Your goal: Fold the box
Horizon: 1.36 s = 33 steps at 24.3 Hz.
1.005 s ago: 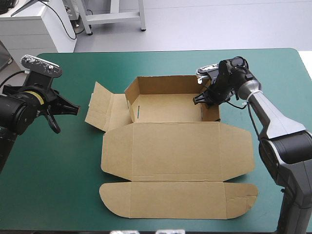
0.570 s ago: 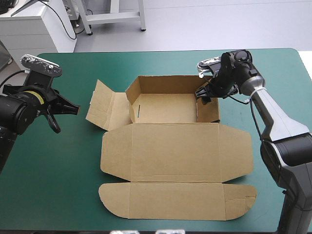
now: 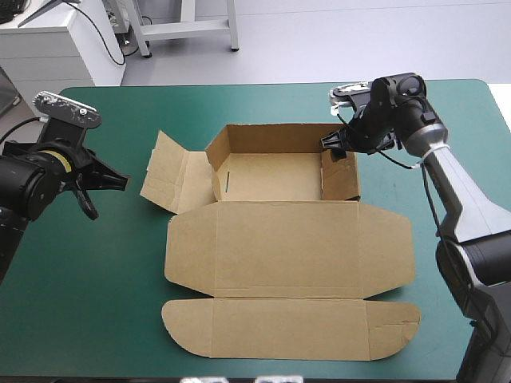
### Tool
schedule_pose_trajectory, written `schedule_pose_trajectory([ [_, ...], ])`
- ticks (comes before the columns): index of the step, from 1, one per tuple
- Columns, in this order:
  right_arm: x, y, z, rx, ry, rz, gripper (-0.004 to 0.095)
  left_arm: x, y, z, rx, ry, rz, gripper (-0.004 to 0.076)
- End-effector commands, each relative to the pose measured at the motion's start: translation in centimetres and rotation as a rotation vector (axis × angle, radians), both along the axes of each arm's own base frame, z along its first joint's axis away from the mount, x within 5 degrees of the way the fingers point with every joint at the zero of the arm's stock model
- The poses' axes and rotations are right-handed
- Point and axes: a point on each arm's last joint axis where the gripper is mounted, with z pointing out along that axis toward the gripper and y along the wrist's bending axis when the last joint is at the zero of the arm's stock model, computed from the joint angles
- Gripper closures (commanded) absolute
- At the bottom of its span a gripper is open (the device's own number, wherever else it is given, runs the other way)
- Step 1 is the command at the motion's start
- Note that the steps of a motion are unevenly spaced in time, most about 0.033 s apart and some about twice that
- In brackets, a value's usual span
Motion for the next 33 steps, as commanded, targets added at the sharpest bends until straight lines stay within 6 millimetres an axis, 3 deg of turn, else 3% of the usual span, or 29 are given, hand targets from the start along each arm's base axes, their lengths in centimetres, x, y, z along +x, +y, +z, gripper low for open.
schedule_pose_trajectory([
  [1, -0.2, -0.3, 1.5, 0.015, -0.038, -0.019, 0.0208, -0.6, 0.3, 1.6, -0.012, -0.093, -0.001, 0.0732],
  [5, 1.1, 0.0, -1.2, 0.008, 0.026, -0.043, 0.0208, -0.7, 0.3, 1.4, -0.009, -0.076, 0.005, 0.0732],
  [9, 1.5, 0.1, -2.1, 0.005, 0.048, -0.045, 0.0265, -0.7, 0.3, 1.4, -0.009, -0.076, 0.005, 0.0732],
  [11, 1.6, 0.0, -2.1, -0.007, 0.045, -0.046, 0.0467, -0.7, 0.3, 1.4, -0.009, -0.076, 0.005, 0.0732],
  [17, 1.5, 0.1, -2.1, -0.009, 0.043, -0.027, 0.0921, -0.7, 0.3, 1.4, -0.009, -0.076, 0.005, 0.0732],
  [22, 1.6, -0.1, -2.1, -0.036, 0.036, -0.021, 0.0929, -0.7, 0.3, 1.4, -0.009, -0.076, 0.005, 0.0732],
  [26, 1.2, -0.8, -0.8, -0.051, 0.0, 0.0, 0.0929, -0.7, 0.3, 1.4, -0.009, -0.076, 0.005, 0.0732],
  [33, -1.5, -3.0, 4.6, -0.034, -0.136, 0.032, 0.0929, -0.7, 0.5, 1.5, 0.007, -0.081, 0.011, 0.0732],
])
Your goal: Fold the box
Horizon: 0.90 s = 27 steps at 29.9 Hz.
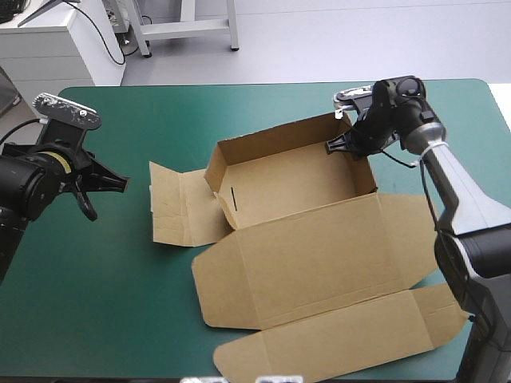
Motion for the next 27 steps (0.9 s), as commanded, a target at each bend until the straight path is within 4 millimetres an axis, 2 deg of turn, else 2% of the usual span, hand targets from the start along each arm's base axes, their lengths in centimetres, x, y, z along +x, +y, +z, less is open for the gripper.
schedule_pose_trajectory([
  [1, -3.0, -2.3, 6.6, 0.014, -0.161, 0.013, 0.0929, -0.6, 0.5, 1.6, 0.013, -0.102, 0.008, 0.0732],
  [9, -7.5, -5.9, 12.9, 0.208, -0.328, 0.026, 0.0929, -0.6, 1.6, 1.8, 0.094, -0.113, 0.104, 0.0731],
  [12, -9.0, -6.8, 14.5, 0.223, -0.382, 0.025, 0.0929, -0.6, 1.9, 2.0, 0.125, -0.122, 0.12, 0.0731],
  [17, -10.6, -7.0, 15.9, 0.212, -0.432, 0.036, 0.0929, 0.2, 3.5, 1.5, 0.136, -0.1, 0.2, 0.073],
  [21, -10.7, -7.0, 16.0, 0.218, -0.435, 0.038, 0.0929, 1.7, 5.7, 0.3, 0.052, -0.056, 0.287, 0.0705],
  [25, -10.7, -6.9, 16.0, 0.223, -0.435, 0.039, 0.0929, 2.8, 7.2, -2.1, -0.142, 0.006, 0.274, 0.0706],
  [27, -10.7, -6.9, 16.0, 0.223, -0.435, 0.039, 0.0929, 3.3, 8.1, -3.9, -0.245, 0.037, 0.251, 0.0706],
])
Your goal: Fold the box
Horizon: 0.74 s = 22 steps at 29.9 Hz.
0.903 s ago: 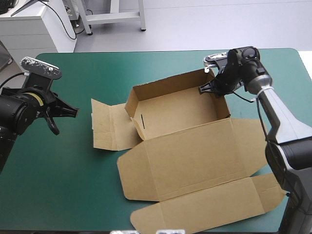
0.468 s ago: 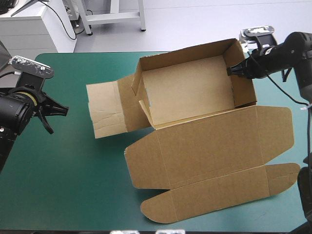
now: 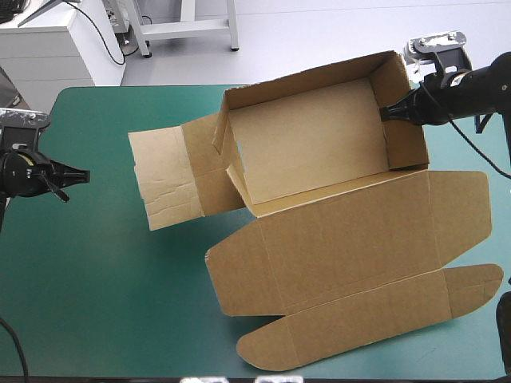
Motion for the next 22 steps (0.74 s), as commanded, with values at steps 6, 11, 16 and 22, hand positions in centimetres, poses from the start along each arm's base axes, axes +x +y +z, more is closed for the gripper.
schedule_pose_trajectory([
  [6, -1.8, 0.2, 2.3, 0.052, -0.076, 0.014, 0.0929, 2.1, 1.6, -5.5, -0.31, -0.116, -0.001, 0.0706],
  [11, -1.8, 0.5, 2.4, 0.083, -0.076, 0.029, 0.0929, 3.2, 0.7, -9.5, -0.425, -0.111, -0.06, 0.0706],
  [16, -1.8, 0.5, 2.4, 0.085, -0.076, 0.03, 0.0929, 4.4, -0.7, -11.0, -0.586, -0.157, -0.185, 0.0706],
  [22, -1.8, 0.5, 2.4, 0.087, -0.076, 0.028, 0.0929, 5.0, -2.7, -10.6, -0.833, -0.209, -0.346, 0.0709],
])
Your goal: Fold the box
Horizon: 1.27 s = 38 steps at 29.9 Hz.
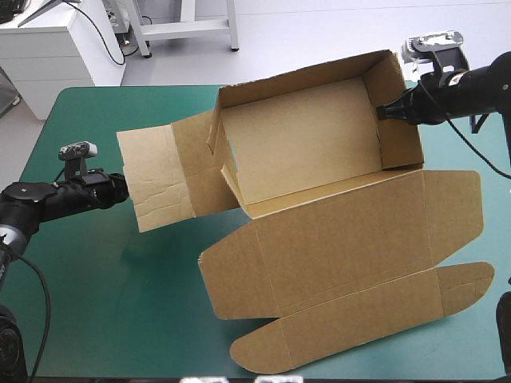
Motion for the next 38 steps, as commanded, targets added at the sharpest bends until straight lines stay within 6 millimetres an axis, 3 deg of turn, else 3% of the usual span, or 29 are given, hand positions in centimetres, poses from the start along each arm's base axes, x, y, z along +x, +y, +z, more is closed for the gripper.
schedule_pose_trajectory([
  [1, -1.8, 0.1, 2.3, 0.049, -0.073, 0.006, 0.0929, 0.2, -1.5, 2.5, -0.18, -0.132, -0.089, 0.0709],
  [10, -1.8, 0.3, 2.4, 0.072, -0.072, 0.012, 0.0929, -0.1, -6.5, 3.1, -0.297, -0.169, -0.302, 0.0709],
  [21, -1.7, -0.2, 2.2, 0.029, -0.057, -0.05, 0.0926, -1.5, -7.9, 5.8, -0.618, -0.242, -0.472, 0.0709],
  [26, -1.7, -0.2, 2.2, 0.037, -0.056, -0.053, 0.0925, -1.3, -8.3, 6.8, -0.653, -0.252, -0.477, 0.0712],
  [35, -1.5, -0.3, 2.2, 0.049, -0.066, -0.08, 0.0925, -1.5, -11.7, 11.3, -0.644, -0.322, -0.64, 0.0711],
  [38, -1.5, -0.4, 2.2, 0.038, -0.065, -0.093, 0.0925, -1.8, -12.5, 13.0, -0.601, -0.327, -0.695, 0.0673],
])
